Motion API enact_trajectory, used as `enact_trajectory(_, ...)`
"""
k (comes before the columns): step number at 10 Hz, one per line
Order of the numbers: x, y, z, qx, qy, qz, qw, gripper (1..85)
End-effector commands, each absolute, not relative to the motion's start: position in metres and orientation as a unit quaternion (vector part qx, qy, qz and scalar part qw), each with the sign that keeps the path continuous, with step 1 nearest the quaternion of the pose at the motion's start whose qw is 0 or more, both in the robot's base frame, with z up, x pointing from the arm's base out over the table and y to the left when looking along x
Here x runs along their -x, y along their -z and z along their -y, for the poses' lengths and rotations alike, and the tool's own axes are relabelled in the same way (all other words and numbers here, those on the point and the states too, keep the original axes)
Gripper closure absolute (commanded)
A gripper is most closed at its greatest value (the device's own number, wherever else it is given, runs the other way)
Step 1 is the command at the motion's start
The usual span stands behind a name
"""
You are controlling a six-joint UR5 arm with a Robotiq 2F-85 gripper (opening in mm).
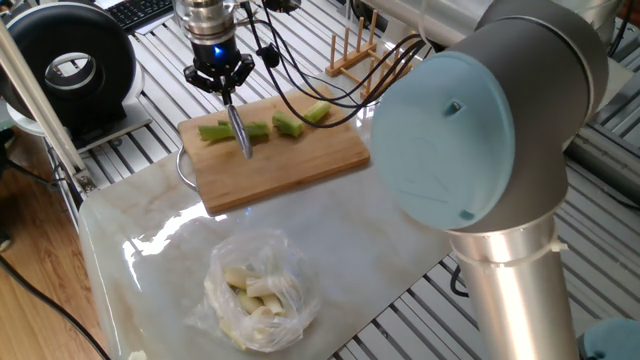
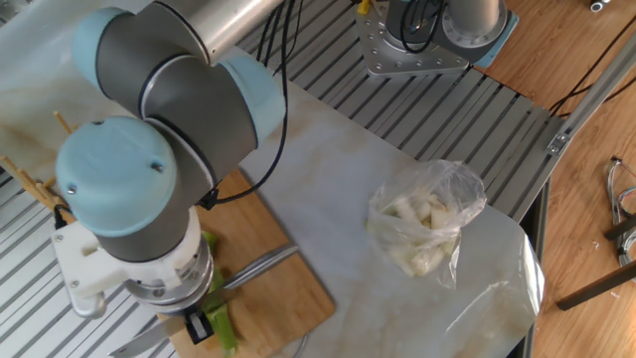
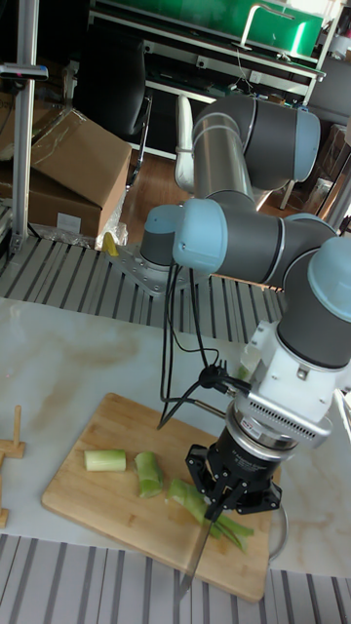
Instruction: Chop the scallions
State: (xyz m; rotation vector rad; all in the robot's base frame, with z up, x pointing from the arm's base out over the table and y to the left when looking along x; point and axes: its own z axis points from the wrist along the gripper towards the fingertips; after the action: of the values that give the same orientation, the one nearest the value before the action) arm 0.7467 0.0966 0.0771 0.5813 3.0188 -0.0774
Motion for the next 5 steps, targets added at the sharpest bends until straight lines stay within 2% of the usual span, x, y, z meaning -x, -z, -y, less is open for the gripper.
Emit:
enact_trajectory(1,-0.738,-0.078,-0.098,-0.192,0.03,-0.98,0.032,84.7)
enact_trajectory(5,-0.732,-0.1,-0.097,-0.19,0.026,-0.981,0.017,84.7)
